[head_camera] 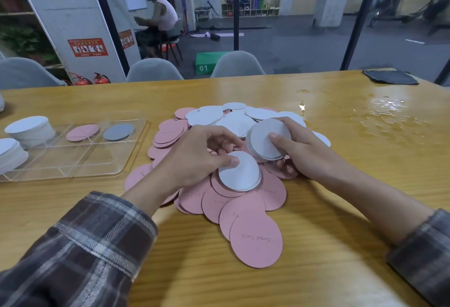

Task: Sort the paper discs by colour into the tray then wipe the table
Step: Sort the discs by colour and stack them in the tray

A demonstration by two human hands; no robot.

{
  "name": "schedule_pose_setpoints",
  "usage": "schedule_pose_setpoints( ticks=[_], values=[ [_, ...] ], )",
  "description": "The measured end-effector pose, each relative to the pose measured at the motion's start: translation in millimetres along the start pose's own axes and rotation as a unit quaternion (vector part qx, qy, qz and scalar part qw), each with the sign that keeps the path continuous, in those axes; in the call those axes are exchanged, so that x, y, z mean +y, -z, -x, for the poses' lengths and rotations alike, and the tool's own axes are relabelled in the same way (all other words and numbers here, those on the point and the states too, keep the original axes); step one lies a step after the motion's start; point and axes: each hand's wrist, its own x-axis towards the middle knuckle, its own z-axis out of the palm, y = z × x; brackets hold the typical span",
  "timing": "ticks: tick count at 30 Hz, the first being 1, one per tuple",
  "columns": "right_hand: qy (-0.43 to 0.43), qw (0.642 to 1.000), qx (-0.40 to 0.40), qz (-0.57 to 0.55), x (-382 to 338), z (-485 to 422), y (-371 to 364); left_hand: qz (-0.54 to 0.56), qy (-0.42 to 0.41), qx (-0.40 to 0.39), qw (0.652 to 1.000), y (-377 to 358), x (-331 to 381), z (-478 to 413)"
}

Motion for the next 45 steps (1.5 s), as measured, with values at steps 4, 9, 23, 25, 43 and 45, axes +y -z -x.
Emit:
schedule_pose_setpoints(
  ticks=[4, 9, 23, 25, 43, 45],
  values=[
    [0.010, 1.000, -0.021, -0.005, -0.7, 0.4, -2.3, 0.096, -0.023, 0.036, 0.994, 3.3, 6.0, 1.5],
    [0.027, 0.997, -0.076, 0.005, -5.7, 7.4, -7.5, 0.111, -0.065, 0.090, 0.988, -7.7, 5.5, -0.6],
    [0.107, 0.986, -0.089, 0.095, 2.1, 7.2, -8.5, 0.044, -0.119, 0.158, 0.979, -23.0, 8.4, -2.7],
    [0.091, 0.990, -0.052, 0.091, 4.6, 3.8, -4.3, 0.011, -0.099, 0.168, 0.981, -17.3, 6.8, -3.1],
    [0.082, 0.990, 0.007, 0.118, 14.2, -2.5, 10.4, -0.121, -0.053, -0.054, 0.990, -0.2, 0.1, 6.5],
    [0.089, 0.990, 0.012, 0.109, 15.0, -2.8, 10.1, -0.095, -0.051, -0.053, 0.993, 0.7, 1.1, 5.9]
  ],
)
